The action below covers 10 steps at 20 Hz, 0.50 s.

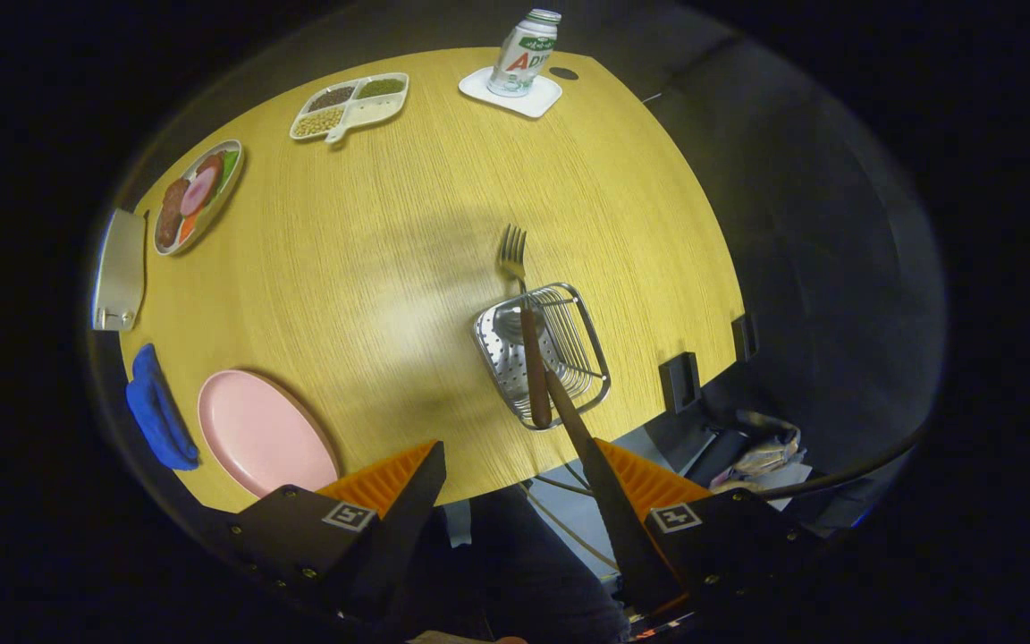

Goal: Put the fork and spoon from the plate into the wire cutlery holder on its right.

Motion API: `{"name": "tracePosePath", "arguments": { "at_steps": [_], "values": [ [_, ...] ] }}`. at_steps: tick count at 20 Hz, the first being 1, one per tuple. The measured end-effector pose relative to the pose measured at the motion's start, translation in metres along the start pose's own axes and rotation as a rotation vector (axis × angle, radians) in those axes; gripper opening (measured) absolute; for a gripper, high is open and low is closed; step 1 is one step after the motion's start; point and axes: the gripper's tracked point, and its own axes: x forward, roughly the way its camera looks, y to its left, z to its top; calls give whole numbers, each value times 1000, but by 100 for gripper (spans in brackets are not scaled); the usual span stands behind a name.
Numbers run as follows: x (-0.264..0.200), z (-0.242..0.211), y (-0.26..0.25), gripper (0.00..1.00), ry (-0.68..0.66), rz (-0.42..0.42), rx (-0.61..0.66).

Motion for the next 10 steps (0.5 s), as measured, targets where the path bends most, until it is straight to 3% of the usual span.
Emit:
{"name": "tracePosePath", "arguments": {
  "at_steps": [10],
  "values": [
    [-45, 57, -1, 96, -415, 12, 20]
  ]
}}
